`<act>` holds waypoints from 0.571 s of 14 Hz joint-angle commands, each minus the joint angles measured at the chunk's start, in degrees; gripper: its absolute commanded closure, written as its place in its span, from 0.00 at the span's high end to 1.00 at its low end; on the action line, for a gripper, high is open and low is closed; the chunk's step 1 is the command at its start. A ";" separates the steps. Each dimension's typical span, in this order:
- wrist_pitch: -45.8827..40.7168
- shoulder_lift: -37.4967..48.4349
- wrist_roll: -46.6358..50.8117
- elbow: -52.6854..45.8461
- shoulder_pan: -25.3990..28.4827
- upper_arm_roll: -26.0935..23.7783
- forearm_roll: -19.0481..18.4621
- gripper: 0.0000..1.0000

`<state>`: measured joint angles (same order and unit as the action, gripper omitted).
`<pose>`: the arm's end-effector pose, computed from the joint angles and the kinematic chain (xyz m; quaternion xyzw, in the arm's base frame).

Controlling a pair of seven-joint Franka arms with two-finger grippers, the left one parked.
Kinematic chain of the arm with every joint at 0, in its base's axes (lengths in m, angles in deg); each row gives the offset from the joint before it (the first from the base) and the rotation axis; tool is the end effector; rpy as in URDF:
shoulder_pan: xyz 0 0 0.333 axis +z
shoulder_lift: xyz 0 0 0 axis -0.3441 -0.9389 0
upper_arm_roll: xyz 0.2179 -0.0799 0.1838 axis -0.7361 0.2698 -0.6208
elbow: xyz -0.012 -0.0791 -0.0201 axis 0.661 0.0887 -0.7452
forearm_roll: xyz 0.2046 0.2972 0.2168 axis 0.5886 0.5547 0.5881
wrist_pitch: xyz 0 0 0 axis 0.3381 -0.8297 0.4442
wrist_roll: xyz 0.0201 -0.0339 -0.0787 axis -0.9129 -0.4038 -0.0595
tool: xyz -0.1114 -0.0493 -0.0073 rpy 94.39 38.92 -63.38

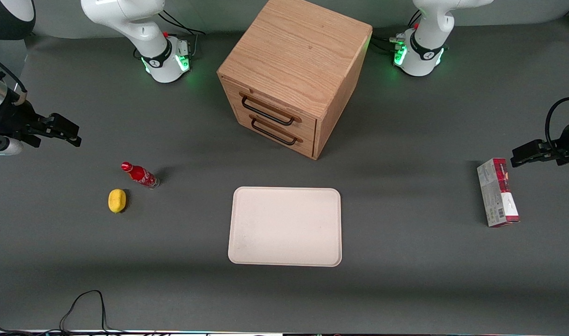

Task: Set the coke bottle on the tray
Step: 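Move the open right gripper down over the red Coca-Cola bottle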

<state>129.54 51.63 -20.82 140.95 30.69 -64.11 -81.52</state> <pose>0.5867 0.0245 0.5810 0.9998 -0.0080 0.0091 0.0165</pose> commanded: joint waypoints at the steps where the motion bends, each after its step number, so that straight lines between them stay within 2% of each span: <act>1: -1.26 -1.33 -0.86 -2.10 -1.34 -0.67 2.73 1.00; 4: -1.27 -1.41 -0.86 1.75 -1.60 -0.76 2.39 1.00; 6: 1.09 -1.24 -1.47 8.06 -1.77 -0.33 2.39 1.00; 8: 11.95 0.60 -2.00 19.02 -2.04 -0.15 2.57 1.00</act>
<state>132.84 49.97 -20.93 149.78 29.53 -64.10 -80.25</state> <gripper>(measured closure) 0.000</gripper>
